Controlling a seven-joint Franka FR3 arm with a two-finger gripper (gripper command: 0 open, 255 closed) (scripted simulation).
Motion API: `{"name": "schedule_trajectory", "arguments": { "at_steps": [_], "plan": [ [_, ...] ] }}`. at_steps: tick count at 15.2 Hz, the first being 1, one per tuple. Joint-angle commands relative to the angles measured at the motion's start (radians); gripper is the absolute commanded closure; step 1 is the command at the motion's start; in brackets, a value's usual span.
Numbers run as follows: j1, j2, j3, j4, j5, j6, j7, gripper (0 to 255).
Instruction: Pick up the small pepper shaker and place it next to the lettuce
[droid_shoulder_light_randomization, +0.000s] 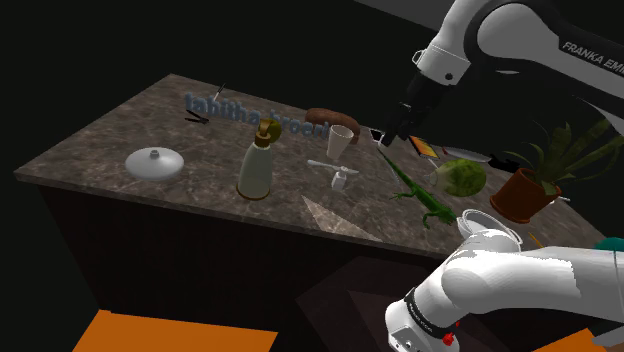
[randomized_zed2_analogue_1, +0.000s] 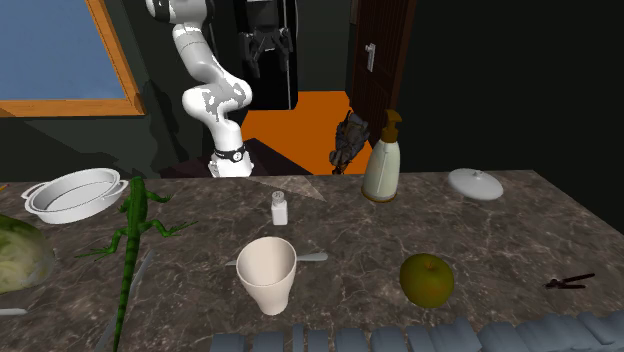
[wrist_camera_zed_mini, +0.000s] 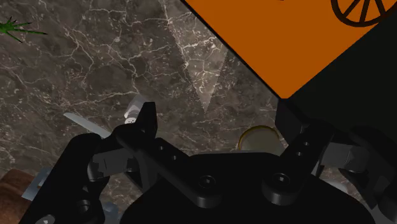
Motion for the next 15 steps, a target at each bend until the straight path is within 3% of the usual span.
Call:
{"name": "schedule_trajectory", "arguments": {
  "at_steps": [1,15],
  "plan": [
    [0.0,0.0,0.0,0.0,0.0,0.0,0.0,0],
    [-0.049,0.342,-0.09,-0.093,-0.083,0.391,-0.13,0]
  ]
}}
